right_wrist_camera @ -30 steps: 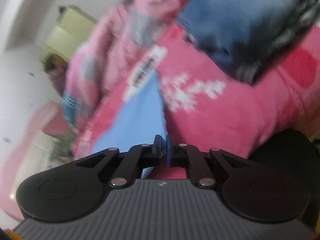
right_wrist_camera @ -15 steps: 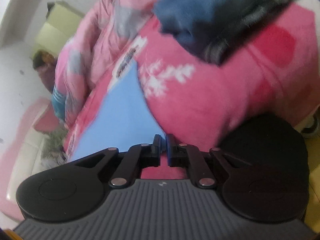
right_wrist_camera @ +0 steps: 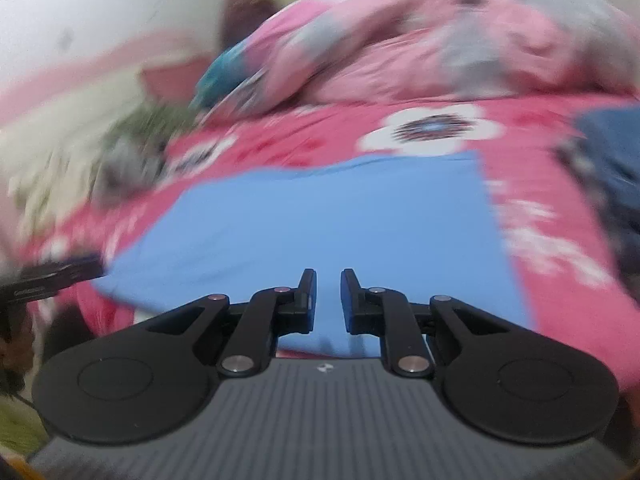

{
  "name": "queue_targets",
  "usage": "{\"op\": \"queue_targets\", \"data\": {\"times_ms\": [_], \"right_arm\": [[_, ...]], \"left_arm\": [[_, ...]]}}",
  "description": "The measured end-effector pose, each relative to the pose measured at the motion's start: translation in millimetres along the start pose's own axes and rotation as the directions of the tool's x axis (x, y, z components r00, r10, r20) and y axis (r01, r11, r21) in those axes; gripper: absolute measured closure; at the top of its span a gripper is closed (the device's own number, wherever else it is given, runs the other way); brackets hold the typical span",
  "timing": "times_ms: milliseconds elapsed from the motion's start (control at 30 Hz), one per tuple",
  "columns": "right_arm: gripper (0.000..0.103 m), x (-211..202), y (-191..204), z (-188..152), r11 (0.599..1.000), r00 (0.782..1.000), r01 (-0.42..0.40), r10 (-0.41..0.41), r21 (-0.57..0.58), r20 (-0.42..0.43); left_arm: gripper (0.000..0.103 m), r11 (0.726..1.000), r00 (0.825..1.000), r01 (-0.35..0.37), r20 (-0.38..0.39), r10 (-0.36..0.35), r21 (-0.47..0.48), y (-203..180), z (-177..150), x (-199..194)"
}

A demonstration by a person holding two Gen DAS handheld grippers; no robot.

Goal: Fold clothes

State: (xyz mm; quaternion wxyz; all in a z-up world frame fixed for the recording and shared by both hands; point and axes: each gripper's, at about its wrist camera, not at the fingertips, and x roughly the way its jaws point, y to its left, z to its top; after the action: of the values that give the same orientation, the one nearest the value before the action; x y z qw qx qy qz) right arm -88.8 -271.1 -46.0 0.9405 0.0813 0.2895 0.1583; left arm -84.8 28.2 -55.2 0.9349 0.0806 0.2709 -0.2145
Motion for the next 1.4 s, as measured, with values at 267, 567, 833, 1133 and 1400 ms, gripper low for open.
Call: {"op": "queue_targets", "data": {"times_ms": [267, 567, 833, 1133, 1400], "right_arm": [[0.092, 3.2, -1.3, -32.2, 0.998, 0.981, 0.061, -0.060, -0.004, -0.182], [0.090, 43.3, 54.7, -4.2, 0.982, 0.989, -0.111, 0.094, -0.150, -0.112], [0.091, 34.3, 84.6, -3.9, 0.954, 0.962, -0.180, 0.120, -0.239, -0.245], [0.091, 99.4, 134.2, -3.8, 0.907, 0.948, -0.282, 0.214, -0.312, -0.234], [0.091, 89.7, 161.5, 23.4, 0.845, 0.931, -0.353, 0.276, -0.402, -0.237]], "left_arm": [[0.050, 0.994, 0.997, -0.015, -0.079, 0.007, -0.110, 6.9, -25.4, -0.2], [0.049, 0.951, 0.999, -0.037, -0.029, 0.030, -0.306, 49.0, -23.6, -27.2], [0.050, 0.908, 0.977, -0.207, -0.024, 0.213, -0.366, 92.3, -20.1, -30.8], [0.050, 0.852, 0.926, -0.377, -0.117, 0.360, -0.363, 103.9, -30.2, -16.1], [0.050, 0.835, 0.919, -0.389, -0.102, 0.381, -0.390, 111.9, -37.8, -19.5]]}}
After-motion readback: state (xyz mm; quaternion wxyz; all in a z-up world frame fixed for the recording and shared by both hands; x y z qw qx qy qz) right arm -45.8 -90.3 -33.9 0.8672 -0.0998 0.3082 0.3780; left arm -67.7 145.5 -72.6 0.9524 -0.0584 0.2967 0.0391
